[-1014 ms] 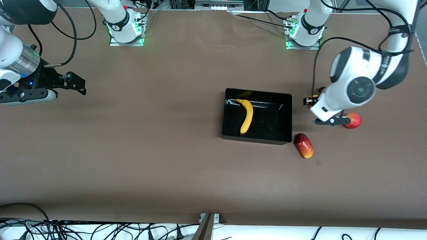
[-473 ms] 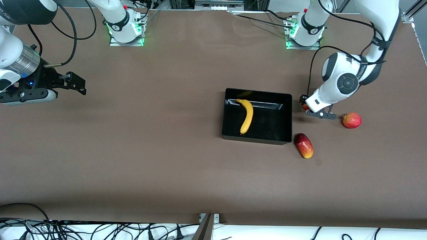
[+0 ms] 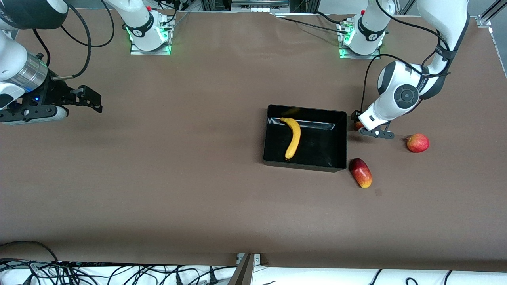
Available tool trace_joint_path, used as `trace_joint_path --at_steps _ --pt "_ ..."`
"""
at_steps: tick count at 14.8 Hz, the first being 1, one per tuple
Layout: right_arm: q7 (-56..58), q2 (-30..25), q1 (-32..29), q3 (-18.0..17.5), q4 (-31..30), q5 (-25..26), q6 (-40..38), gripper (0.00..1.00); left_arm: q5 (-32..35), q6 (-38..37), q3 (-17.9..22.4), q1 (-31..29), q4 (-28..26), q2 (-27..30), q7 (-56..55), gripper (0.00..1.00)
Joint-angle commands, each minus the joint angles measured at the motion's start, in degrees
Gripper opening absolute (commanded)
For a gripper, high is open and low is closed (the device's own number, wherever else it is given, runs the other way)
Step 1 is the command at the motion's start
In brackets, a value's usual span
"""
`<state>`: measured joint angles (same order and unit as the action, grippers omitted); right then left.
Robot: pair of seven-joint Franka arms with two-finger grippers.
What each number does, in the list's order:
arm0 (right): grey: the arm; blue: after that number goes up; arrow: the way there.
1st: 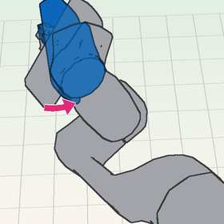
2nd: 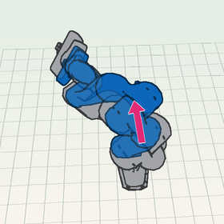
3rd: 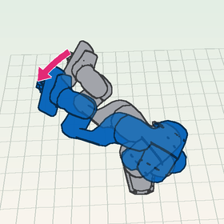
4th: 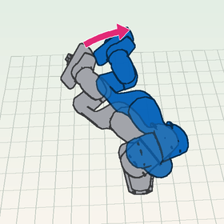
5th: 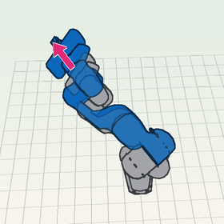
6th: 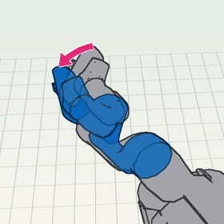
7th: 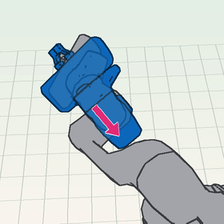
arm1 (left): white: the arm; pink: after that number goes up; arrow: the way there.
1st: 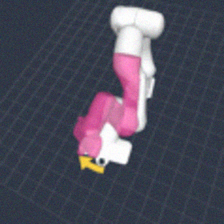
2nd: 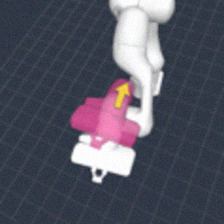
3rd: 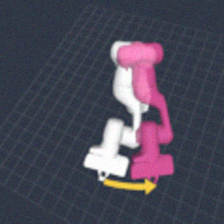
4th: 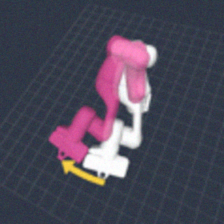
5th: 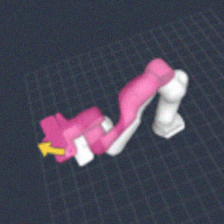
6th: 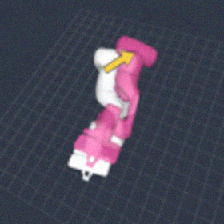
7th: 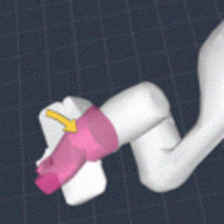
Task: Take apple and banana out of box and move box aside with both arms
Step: 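Place the red apple on the table beside the tray, open the left gripper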
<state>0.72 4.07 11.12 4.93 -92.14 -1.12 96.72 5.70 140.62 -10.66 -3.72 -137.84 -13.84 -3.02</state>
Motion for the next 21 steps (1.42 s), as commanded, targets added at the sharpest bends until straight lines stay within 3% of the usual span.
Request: trace_joint_path --at_steps 1,3,6,8,11,14,17,21 --pt "0.0 -0.4 -0.7 -0.6 0.2 0.7 -0.1 1.0 0.5 -2.1 0.0 0.3 0.7 3.3 -0.9 1.0" --pt "0.0 -0.4 -0.7 -0.6 0.2 0.7 -0.1 1.0 0.5 -9.8 -0.1 0.3 5.4 6.1 -0.9 1.0" --pt "0.0 -0.4 -0.7 -0.6 0.2 0.7 -0.1 1.0 -0.5 -27.9 -0.8 2.0 19.0 6.1 -0.9 1.0" --pt "0.0 -0.4 -0.7 -0.6 0.2 0.7 -0.1 1.0 -0.6 -31.0 -2.1 4.1 24.0 5.6 -0.9 1.0" --pt "0.0 -0.5 -0.7 -0.6 0.2 0.7 -0.1 1.0 -5.2 -28.9 -7.5 5.1 28.6 1.5 -3.2 1.0" --pt "0.0 -0.4 -0.7 -0.6 0.2 0.7 -0.1 1.0 -5.6 -18.8 -9.3 9.9 28.5 -2.7 -12.6 1.0" --pt "0.0 -0.4 -0.7 -0.6 0.2 0.7 -0.1 1.0 -5.1 -8.0 -9.4 14.1 27.6 -9.1 -19.2 1.0" --pt "0.0 -0.5 -0.7 -0.6 0.2 0.7 -0.1 1.0 -4.6 -0.5 -9.0 16.4 25.0 -14.6 -19.6 1.0"
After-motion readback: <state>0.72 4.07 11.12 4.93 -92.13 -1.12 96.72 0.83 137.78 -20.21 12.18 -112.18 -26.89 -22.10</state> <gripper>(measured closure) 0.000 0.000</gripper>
